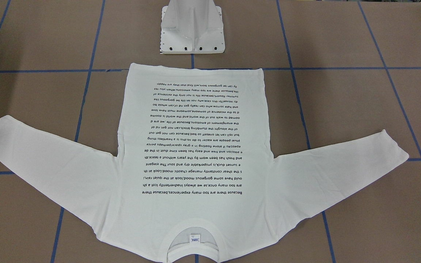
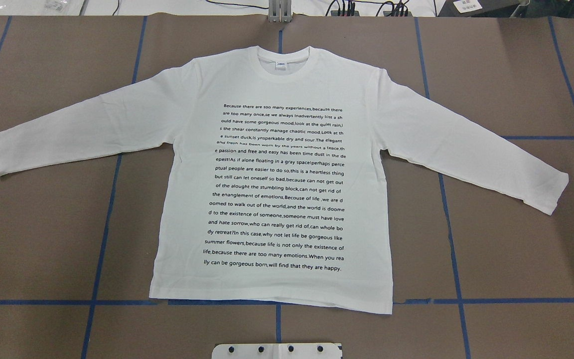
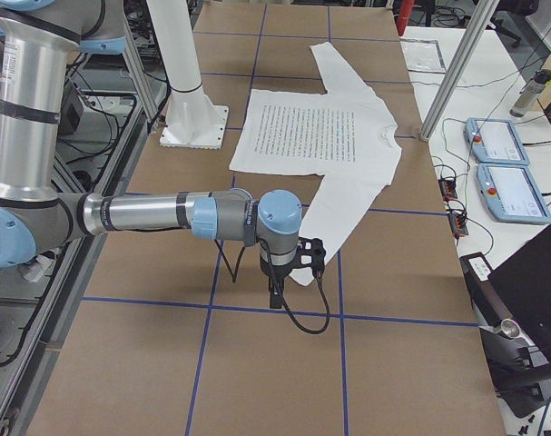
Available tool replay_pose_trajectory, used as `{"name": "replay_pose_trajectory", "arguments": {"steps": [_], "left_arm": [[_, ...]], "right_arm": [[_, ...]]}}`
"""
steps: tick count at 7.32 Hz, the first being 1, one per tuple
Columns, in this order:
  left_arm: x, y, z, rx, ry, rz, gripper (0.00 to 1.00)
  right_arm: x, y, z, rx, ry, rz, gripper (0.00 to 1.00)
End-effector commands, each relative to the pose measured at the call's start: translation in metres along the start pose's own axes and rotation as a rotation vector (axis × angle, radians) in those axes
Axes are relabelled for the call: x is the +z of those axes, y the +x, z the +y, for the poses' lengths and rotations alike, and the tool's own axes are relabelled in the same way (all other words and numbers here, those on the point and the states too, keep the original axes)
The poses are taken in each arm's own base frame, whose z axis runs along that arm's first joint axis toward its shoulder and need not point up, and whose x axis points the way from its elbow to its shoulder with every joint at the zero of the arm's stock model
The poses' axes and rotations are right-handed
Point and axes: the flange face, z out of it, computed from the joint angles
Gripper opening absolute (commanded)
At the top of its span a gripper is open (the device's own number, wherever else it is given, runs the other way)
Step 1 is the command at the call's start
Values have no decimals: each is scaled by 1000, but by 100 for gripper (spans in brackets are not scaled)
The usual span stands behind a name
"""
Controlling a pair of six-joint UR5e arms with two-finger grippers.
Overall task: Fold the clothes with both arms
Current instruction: 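Move the right gripper toward the sleeve cuff nearest it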
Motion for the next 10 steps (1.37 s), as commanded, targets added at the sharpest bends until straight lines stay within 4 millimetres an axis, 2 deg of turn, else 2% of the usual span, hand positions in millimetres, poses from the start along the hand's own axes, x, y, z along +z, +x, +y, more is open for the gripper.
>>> {"name": "replay_pose_trajectory", "arguments": {"steps": [1, 3, 4, 5, 6, 7, 8, 9, 10], "left_arm": [[-1, 0, 0, 6, 1, -2, 100], [-15, 14, -5, 34, 27, -14, 100], [-20, 17, -15, 36, 39, -19, 100], [-24, 20, -23, 40, 49, -16, 100], [-28, 23, -28, 63, 65, -13, 100], [-38, 27, -59, 123, 123, -30, 100], [-37, 25, -64, 134, 137, -26, 100], [-38, 27, -64, 136, 139, -27, 100], [-40, 29, -64, 139, 143, -27, 100]], "right_arm": [[0, 0, 0, 1, 0, 1, 100], [-10, -14, -10, -29, 26, -27, 100], [-17, -38, -34, -88, 65, -29, 100], [0, -72, -50, -105, 57, -29, 100], [16, -96, -67, -61, 84, -49, 100], [46, -105, -77, -59, 119, -65, 100], [85, -101, -94, -70, 153, -94, 100], [116, -117, -106, -23, 164, -130, 100], [136, -123, -106, -6, 170, -141, 99]]}}
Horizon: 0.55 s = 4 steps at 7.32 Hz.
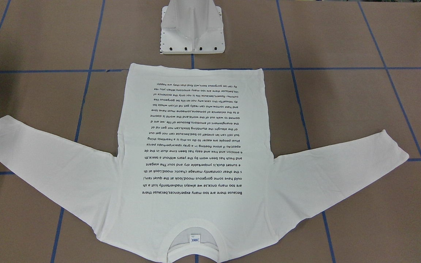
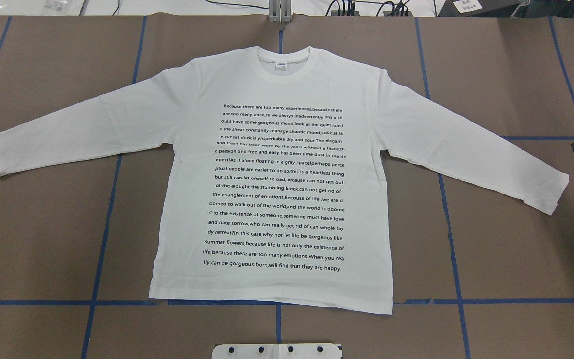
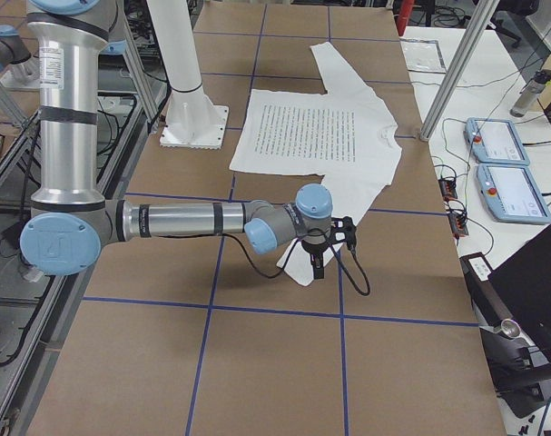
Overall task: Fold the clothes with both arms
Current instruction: 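Move the right gripper toward the sleeve cuff nearest it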
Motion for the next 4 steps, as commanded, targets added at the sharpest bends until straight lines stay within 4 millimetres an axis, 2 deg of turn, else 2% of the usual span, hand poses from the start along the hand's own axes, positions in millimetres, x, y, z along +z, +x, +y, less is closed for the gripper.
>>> {"name": "replay_pose_trajectory", "arguments": {"steps": [1, 3, 4], "left_arm": [[-2, 2, -2, 7, 8, -1, 100], [-2, 1, -1, 6, 6, -2, 100], [-2, 2, -1, 6, 8, -1, 100]], "right_arm": [[53, -6, 6, 32, 6, -12, 98], [74, 7, 17, 51, -34, 8, 91], [78, 12, 21, 58, -43, 13, 89]]}}
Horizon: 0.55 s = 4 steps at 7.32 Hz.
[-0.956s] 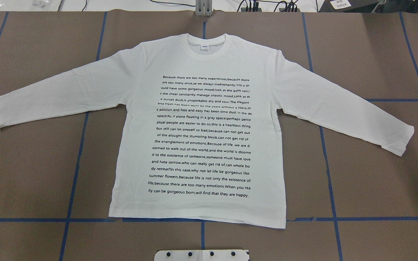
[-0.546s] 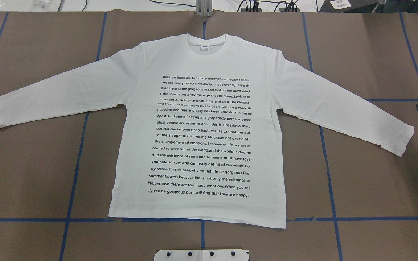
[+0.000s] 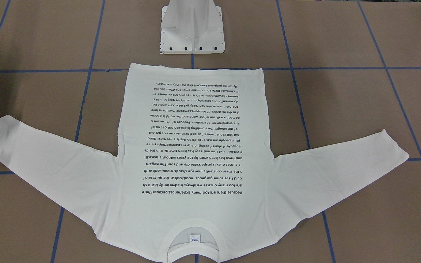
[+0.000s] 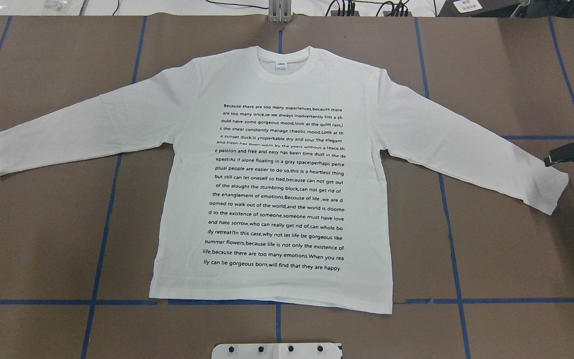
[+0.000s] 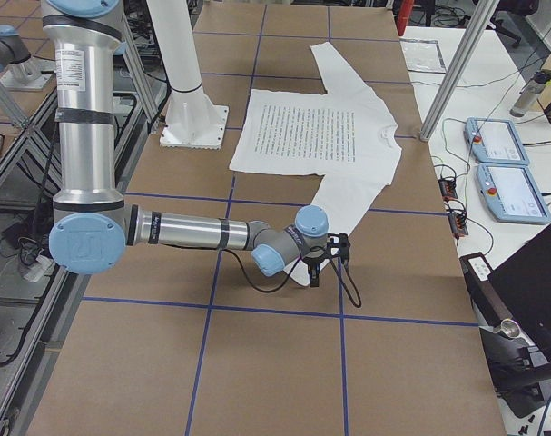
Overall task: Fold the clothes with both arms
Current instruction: 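Move the right gripper toward the sleeve cuff nearest it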
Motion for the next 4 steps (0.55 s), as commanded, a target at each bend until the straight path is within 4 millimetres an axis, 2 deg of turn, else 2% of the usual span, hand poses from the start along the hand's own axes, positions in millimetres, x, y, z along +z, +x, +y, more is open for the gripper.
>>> {"name": "replay_pose_trajectory", "arguments": {"steps": [1, 2, 4], "left_arm": [[0, 0, 0, -1, 1, 1, 100], [0, 0, 0, -1, 1, 1, 100], [0, 0, 1, 0, -1, 1, 100]], "right_arm": [[12, 11, 9, 16, -26, 13, 86], [14, 11, 11, 14, -30, 13, 82], [16, 10, 12, 12, -33, 15, 64]]}}
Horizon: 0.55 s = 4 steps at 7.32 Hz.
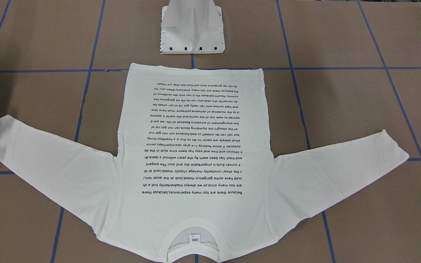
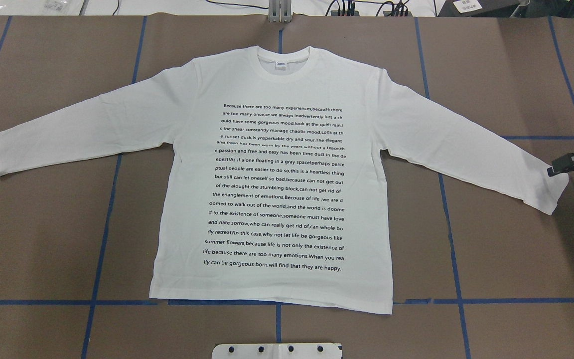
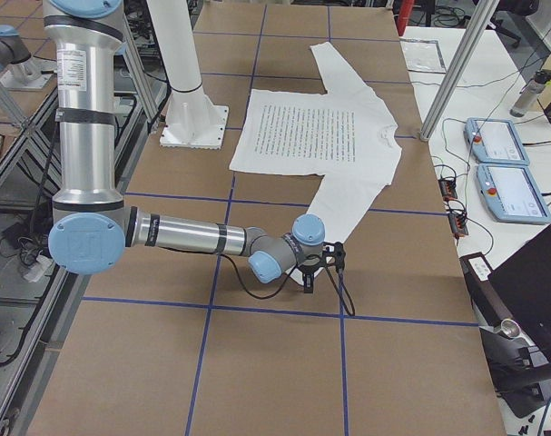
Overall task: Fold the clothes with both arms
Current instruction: 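Move the right gripper toward the sleeve cuff nearest it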
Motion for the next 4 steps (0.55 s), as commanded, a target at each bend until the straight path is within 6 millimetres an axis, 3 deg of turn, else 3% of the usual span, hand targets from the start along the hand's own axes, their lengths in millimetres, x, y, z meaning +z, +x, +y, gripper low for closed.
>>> {"name": "replay_pose_trajectory", "arguments": {"steps": [1, 4], "left_arm": [[0, 0, 0, 0, -1, 0, 100], [0, 1, 1, 1, 0, 2, 100]], "right_arm": [[2, 0, 1, -1, -5, 2, 58], [5, 1, 2, -2, -10, 3, 57]]}}
